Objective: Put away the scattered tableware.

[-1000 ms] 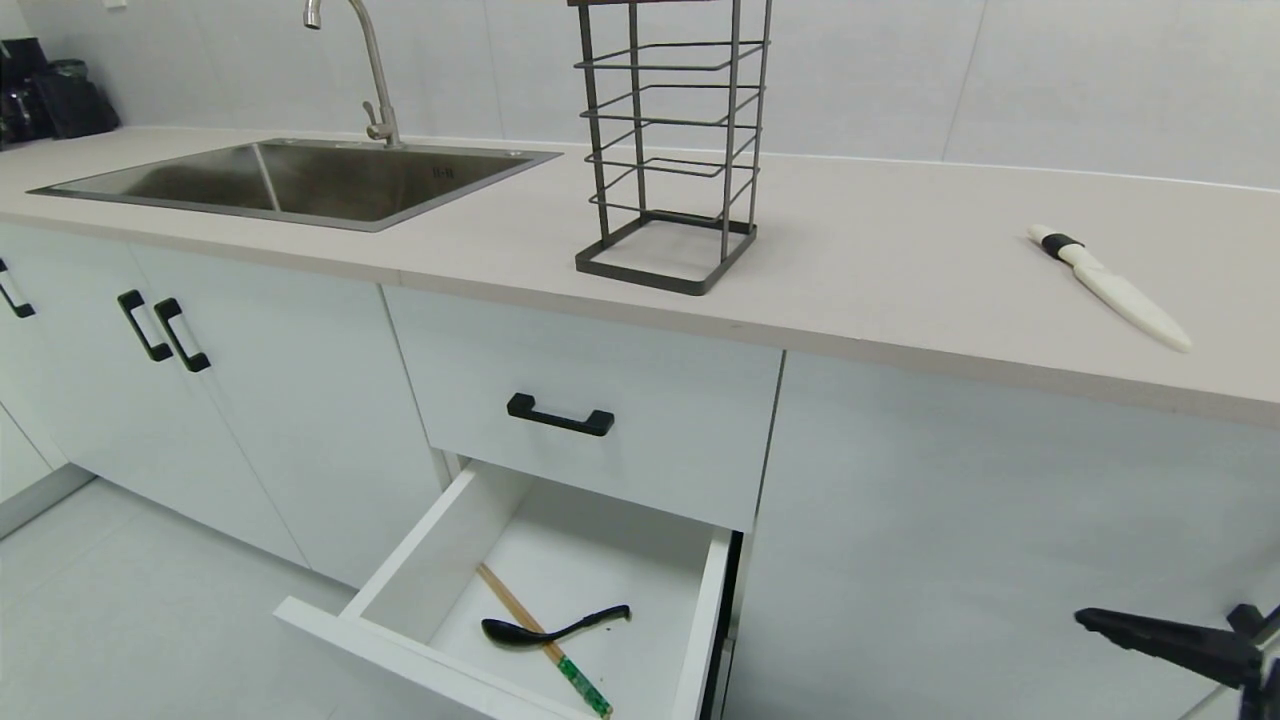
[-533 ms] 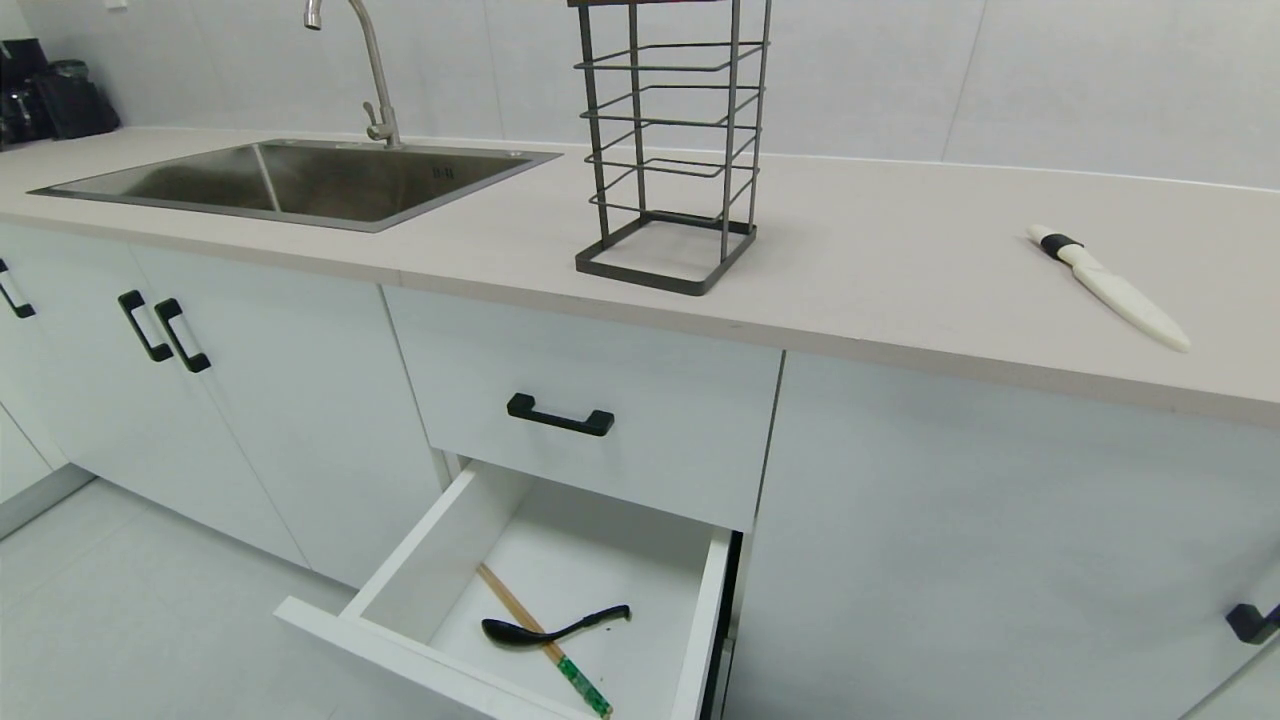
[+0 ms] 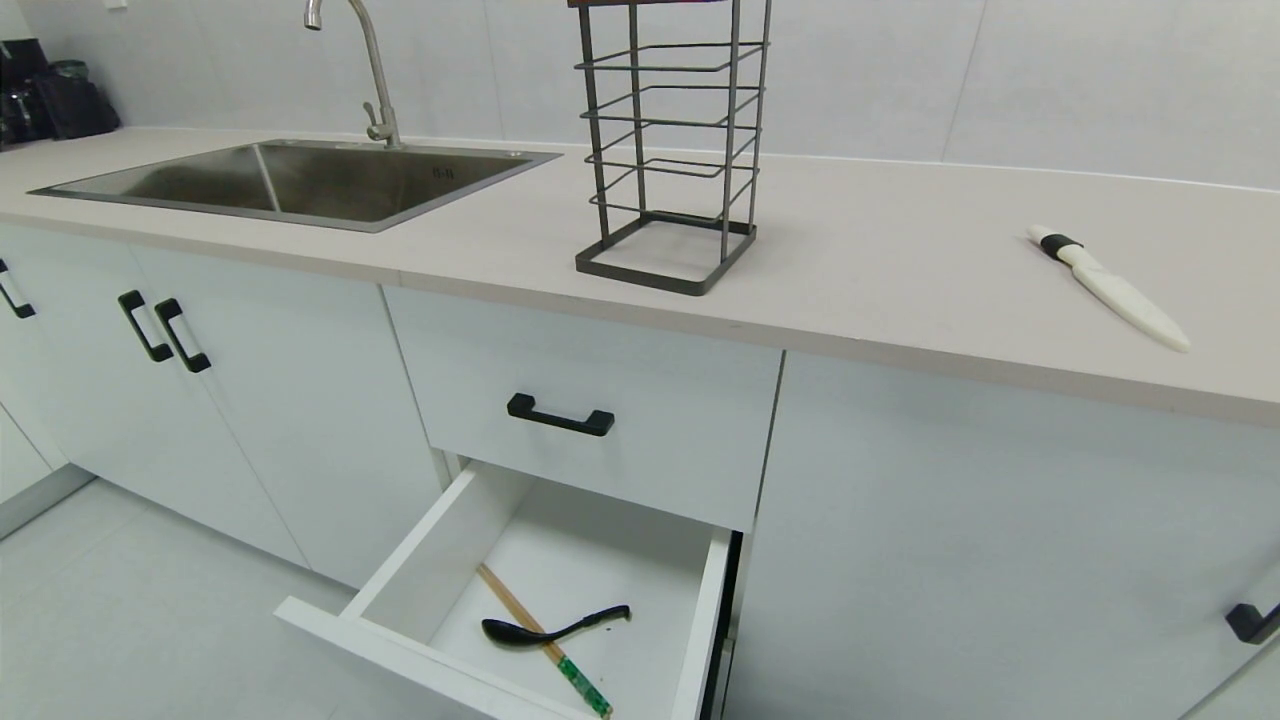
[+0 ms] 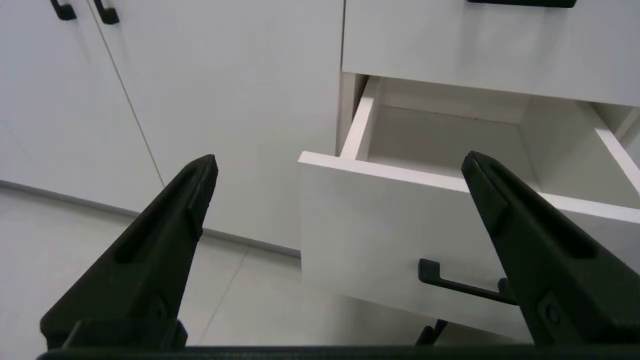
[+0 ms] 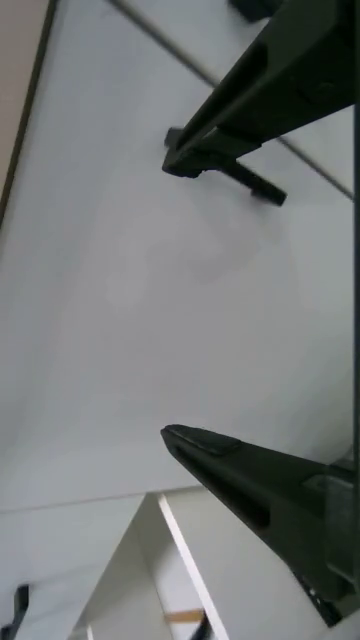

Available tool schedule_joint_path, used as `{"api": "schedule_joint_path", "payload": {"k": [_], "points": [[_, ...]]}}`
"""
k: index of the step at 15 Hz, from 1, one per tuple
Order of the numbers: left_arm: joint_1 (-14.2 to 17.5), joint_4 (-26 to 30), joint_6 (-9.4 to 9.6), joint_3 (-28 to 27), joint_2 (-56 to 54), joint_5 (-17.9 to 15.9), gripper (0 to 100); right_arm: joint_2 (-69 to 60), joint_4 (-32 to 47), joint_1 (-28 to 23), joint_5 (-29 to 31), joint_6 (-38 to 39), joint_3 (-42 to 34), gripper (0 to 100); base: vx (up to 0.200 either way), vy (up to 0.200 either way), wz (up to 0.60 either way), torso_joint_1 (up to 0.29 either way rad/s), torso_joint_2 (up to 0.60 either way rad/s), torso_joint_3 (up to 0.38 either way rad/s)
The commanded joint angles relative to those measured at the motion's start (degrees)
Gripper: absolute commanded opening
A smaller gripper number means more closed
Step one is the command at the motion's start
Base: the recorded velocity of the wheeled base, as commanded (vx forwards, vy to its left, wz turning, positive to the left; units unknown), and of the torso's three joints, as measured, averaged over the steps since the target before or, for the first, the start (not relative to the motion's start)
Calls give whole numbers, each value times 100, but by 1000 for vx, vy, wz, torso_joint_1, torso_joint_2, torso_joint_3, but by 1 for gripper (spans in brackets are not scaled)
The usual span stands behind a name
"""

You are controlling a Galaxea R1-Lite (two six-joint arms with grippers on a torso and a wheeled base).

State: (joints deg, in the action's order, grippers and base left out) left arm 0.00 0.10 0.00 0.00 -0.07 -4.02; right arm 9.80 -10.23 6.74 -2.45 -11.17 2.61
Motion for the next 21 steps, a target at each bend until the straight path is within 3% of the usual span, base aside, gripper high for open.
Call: {"api": "schedule_joint_path", "payload": {"k": [1, 7, 9, 11, 21], "points": [[0, -1, 0, 0, 7, -2, 100, -382, 65, -164, 201, -26, -138, 100, 0, 0, 0, 0, 0, 0], [0, -10, 35, 0, 7, 33, 100, -963, 759, -692, 298, 18, -208, 100, 0, 0, 0, 0, 0, 0], [0, -1, 35, 0, 7, 33, 100, -963, 768, -692, 342, 361, -208, 100, 0, 0, 0, 0, 0, 0], [0, -10, 18, 0, 7, 33, 100, -971, 1111, -683, 386, 1266, -235, 100, 0, 0, 0, 0, 0, 0], [0, -10, 9, 0, 7, 7, 100, -963, 1067, -683, 368, 1205, -243, 100, 0, 0, 0, 0, 0, 0]]}}
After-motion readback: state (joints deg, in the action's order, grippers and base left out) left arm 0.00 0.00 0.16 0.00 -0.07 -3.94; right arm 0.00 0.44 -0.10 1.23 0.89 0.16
